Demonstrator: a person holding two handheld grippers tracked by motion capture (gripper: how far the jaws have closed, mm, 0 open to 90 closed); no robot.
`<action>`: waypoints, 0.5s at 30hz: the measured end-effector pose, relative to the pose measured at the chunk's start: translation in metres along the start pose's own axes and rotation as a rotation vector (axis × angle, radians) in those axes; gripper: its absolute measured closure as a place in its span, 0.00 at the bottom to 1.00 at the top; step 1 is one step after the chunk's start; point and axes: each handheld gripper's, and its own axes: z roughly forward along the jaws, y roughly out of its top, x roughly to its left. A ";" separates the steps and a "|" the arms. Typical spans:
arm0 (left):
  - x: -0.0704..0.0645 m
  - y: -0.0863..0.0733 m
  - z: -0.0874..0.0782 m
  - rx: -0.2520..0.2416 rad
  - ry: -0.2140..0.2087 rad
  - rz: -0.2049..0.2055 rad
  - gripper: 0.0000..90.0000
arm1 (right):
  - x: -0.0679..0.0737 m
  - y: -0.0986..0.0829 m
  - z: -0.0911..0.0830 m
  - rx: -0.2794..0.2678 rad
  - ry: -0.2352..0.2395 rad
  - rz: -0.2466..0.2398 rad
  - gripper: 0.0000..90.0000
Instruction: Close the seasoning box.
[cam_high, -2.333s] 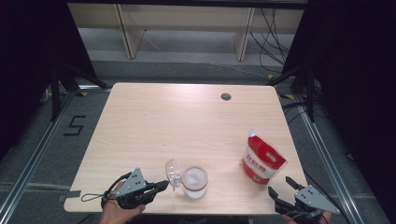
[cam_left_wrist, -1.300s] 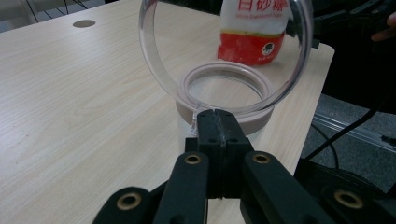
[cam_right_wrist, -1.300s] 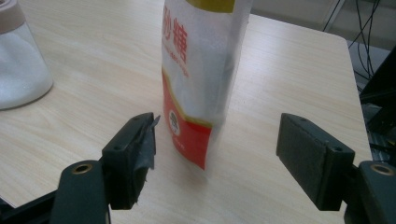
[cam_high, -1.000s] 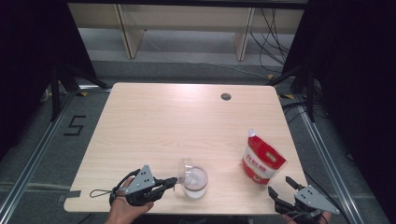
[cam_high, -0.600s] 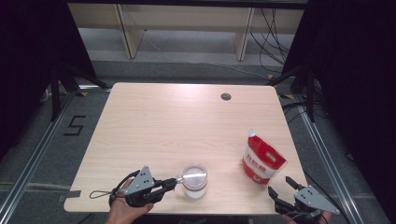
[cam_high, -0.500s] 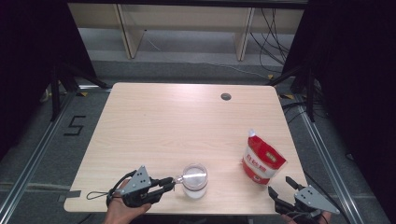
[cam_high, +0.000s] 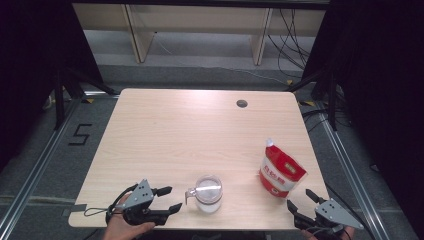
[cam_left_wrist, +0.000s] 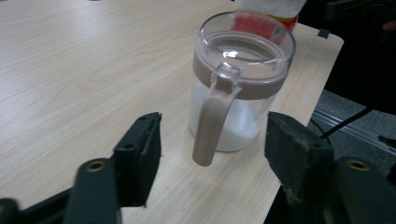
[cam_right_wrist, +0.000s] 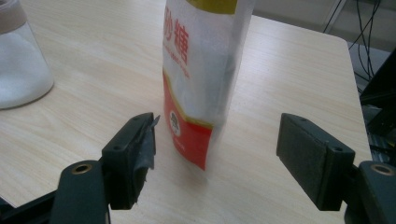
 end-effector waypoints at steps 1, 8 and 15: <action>0.000 0.000 -0.001 0.003 0.000 0.009 0.35 | 0.001 0.000 0.000 0.002 0.004 0.016 0.33; 0.000 -0.006 -0.003 0.001 0.015 -0.016 0.25 | 0.001 0.000 0.000 0.000 0.003 0.014 0.32; 0.001 -0.011 -0.004 0.018 0.017 -0.018 0.21 | 0.001 0.000 0.000 0.002 0.001 0.015 0.32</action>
